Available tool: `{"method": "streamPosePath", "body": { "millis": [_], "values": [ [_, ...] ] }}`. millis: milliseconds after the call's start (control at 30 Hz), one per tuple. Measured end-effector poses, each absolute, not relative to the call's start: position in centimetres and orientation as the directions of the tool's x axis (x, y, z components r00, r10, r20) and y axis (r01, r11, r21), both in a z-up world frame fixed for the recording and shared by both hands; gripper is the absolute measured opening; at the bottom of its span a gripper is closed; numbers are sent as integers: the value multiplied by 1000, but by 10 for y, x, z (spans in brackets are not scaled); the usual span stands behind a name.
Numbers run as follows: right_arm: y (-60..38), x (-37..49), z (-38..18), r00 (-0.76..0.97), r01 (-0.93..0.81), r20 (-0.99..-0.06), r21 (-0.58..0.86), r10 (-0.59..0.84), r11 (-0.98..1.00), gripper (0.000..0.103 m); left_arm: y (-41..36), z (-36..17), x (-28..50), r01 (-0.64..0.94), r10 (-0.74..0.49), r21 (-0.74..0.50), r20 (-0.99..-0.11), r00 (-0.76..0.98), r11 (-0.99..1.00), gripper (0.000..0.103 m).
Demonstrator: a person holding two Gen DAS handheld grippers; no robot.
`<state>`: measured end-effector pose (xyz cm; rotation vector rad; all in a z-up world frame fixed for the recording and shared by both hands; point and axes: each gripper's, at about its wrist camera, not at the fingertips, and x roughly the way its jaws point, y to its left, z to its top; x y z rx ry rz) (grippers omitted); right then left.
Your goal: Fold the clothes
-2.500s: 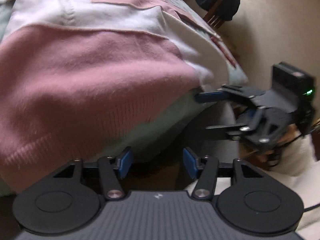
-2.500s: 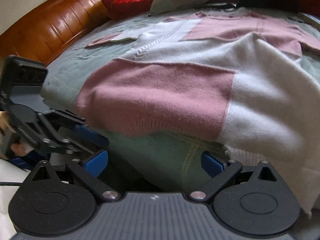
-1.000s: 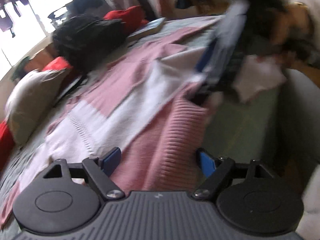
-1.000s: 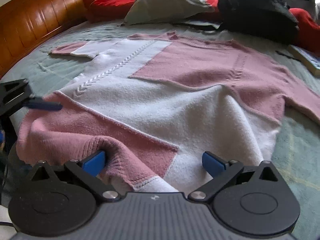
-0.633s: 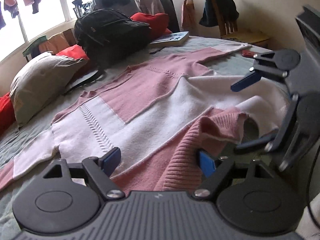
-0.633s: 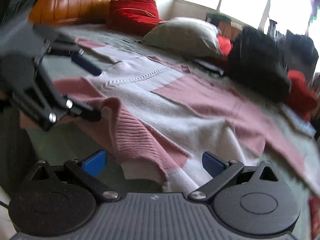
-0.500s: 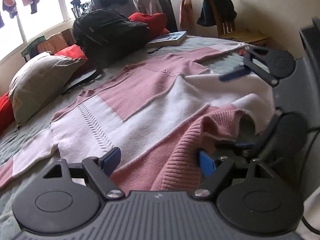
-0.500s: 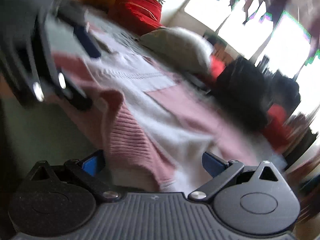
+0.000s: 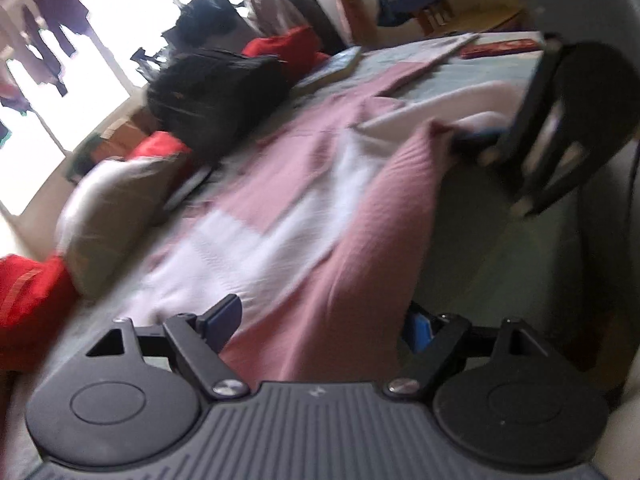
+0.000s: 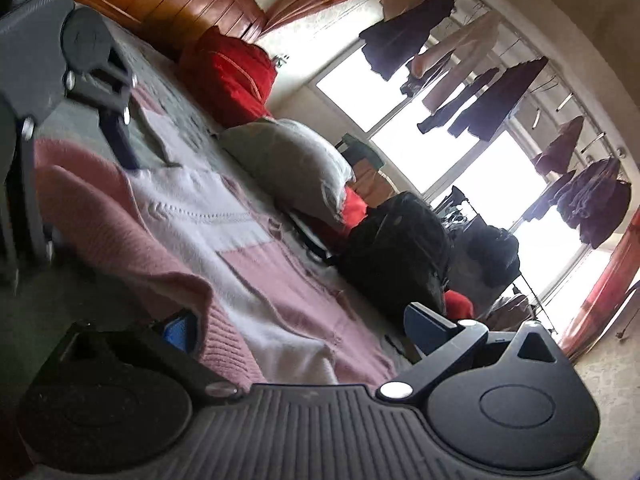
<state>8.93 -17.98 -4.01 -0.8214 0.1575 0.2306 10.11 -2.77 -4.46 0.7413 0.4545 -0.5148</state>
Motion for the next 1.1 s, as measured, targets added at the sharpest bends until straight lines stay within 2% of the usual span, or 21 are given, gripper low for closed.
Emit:
{"method": "streamPosePath", "body": {
  "millis": [67, 200, 267, 367, 467, 600, 700, 833, 1100],
  "values": [
    [-184, 81, -30, 961, -272, -230, -680, 154, 680, 103, -11, -34, 94, 525, -223, 565, -517, 826, 636, 84],
    [-198, 71, -10, 905, -407, -353, -554, 238, 726, 103, 27, -7, 73, 489, -178, 558, -519, 836, 671, 84],
    [-205, 66, 0, 868, -468, -408, -481, 283, 741, 103, 43, 6, 66, 521, -210, 467, -567, 796, 714, 84],
    [-217, 63, 8, 811, -530, -484, -374, 328, 761, 103, 67, 18, 65, 570, -309, 261, -630, 712, 779, 84],
    [-239, 77, 0, 777, -500, -561, -274, 286, 822, 103, 78, 15, 79, 562, -375, 96, -652, 659, 821, 84],
    [-265, 85, -13, 707, -474, -622, -65, 336, 878, 103, 85, -1, 103, 532, -437, -82, -679, 589, 843, 84],
    [-278, 85, -26, 657, -452, -652, 60, 378, 890, 103, 92, -20, 123, 450, -446, -205, -719, 533, 869, 83],
    [-287, 80, -43, 645, -402, -675, 97, 357, 911, 103, 119, -52, 145, 303, -531, -437, -720, 446, 847, 83],
    [-305, 89, -47, 643, -364, -664, 172, 381, 915, 103, 139, -70, 161, 249, -557, -502, -690, 463, 828, 81]
  ]
}}
